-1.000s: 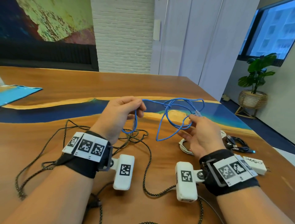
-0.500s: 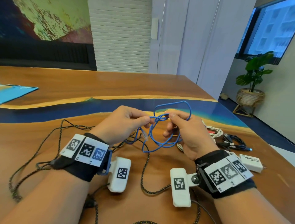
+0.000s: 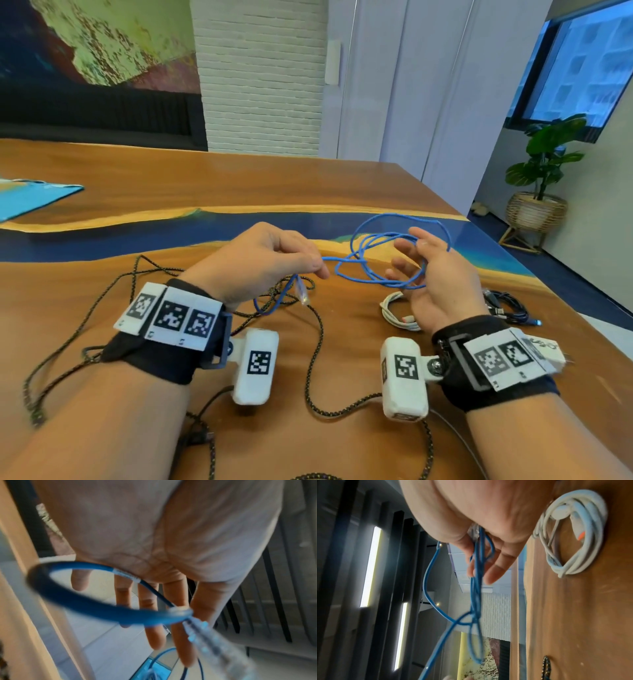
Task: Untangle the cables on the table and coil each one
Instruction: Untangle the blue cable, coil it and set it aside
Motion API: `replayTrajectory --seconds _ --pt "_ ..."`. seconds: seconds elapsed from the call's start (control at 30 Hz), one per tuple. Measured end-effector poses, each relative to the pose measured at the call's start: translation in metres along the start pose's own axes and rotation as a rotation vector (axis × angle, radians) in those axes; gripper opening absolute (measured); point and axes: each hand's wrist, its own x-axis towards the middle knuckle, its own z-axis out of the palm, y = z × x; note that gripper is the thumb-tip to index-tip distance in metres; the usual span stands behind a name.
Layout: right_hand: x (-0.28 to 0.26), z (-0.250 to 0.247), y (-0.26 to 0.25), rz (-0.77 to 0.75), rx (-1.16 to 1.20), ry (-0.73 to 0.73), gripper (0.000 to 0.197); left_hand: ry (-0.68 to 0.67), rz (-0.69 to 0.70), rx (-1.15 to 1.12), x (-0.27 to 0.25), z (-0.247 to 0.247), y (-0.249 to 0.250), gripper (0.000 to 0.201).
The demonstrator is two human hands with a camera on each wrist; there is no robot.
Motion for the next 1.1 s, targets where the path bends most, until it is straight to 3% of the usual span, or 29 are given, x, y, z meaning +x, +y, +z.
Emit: replayTrajectory --seconds 0.17,0.3,0.4,0.47,0.5,0.57,0.67,0.77,0.87,0.93,1.03,1.1 --pt "-0.012 0.012 0.003 -0.078 -0.098 -0.234 0.025 0.032 -0.182 0.104 0.004 0.006 -0.003 0.021" --pt "-0.025 0.022 0.005 -0.072 -0.087 -0.364 0.026 0.169 -0.176 -0.071 0.008 0.016 -0.008 0.013" --pt "-0.03 0.027 0.007 0.001 0.035 -0.44 0.026 0.242 -0.136 -0.058 0.01 0.02 -0.01 0.017" --pt "-0.031 0.028 0.006 0.044 0.094 -0.467 0.028 0.362 -0.092 -0.017 0.011 0.016 -0.01 0.004" --pt "-0.031 0.027 0.006 0.059 0.109 -0.473 0.028 0.412 -0.088 0.002 0.011 0.014 -0.011 0.01" --pt "-0.028 0.025 0.005 0.06 0.106 -0.453 0.028 0.484 -0.101 -0.098 0.013 0.01 -0.012 0.019" --pt "-0.02 0.02 0.007 0.017 0.026 -0.356 0.021 0.557 -0.113 -0.433 0.014 0.007 -0.008 0.027" --pt "-0.011 0.013 0.01 0.014 -0.074 -0.267 0.01 0.617 -0.079 -0.409 0.015 0.007 -0.004 0.029" --pt "-0.004 0.006 0.007 0.017 -0.104 -0.185 0.006 0.579 -0.052 -0.511 0.013 0.003 -0.005 0.023" --pt "0.0 -0.001 0.001 -0.022 -0.103 -0.119 0.006 0.56 -0.07 -0.458 0.01 -0.003 -0.006 0.022" --pt "0.001 -0.006 -0.007 -0.057 -0.064 -0.057 0.003 0.556 -0.113 -0.182 0.008 -0.01 -0.011 0.022" --pt "-0.001 -0.003 -0.007 -0.034 -0.018 -0.07 0.008 0.534 -0.125 -0.18 0.008 -0.009 -0.011 0.019"
